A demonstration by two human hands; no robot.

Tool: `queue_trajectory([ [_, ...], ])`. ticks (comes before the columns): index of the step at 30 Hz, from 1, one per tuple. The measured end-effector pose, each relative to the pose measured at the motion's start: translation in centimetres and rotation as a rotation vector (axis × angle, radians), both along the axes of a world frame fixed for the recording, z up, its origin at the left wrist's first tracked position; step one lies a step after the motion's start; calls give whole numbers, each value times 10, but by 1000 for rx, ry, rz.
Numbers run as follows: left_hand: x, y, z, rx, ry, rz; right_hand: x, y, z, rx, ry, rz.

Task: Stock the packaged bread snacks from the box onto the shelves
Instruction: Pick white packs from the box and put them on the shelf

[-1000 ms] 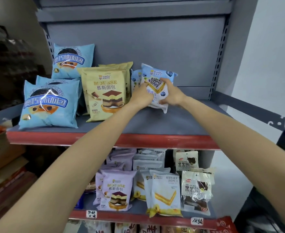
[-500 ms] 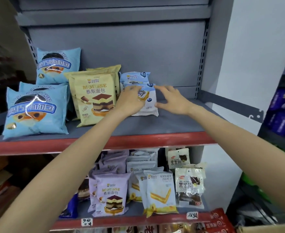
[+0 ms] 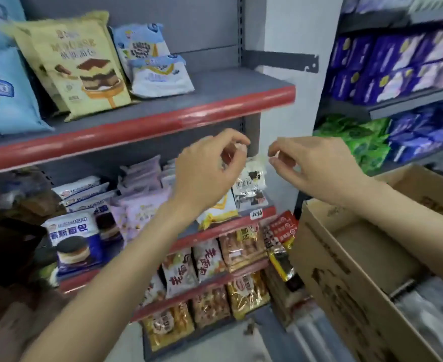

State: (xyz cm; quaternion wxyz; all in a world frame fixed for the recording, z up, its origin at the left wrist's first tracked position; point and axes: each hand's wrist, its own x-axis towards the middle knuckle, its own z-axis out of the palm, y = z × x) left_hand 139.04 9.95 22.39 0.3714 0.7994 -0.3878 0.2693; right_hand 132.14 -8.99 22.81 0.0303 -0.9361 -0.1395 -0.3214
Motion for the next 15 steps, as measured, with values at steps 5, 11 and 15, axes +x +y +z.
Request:
queue_trajectory([
  [5, -53, -38, -76, 301, 553, -286, -100, -49, -65, 51, 486, -236],
  [11, -114, -105, -116, 229, 663, -561, -188, -146, -118, 305, 745, -447],
  [15, -133, -161, -130, 366, 544, -590, -218, -203, -147, 272, 843, -501],
])
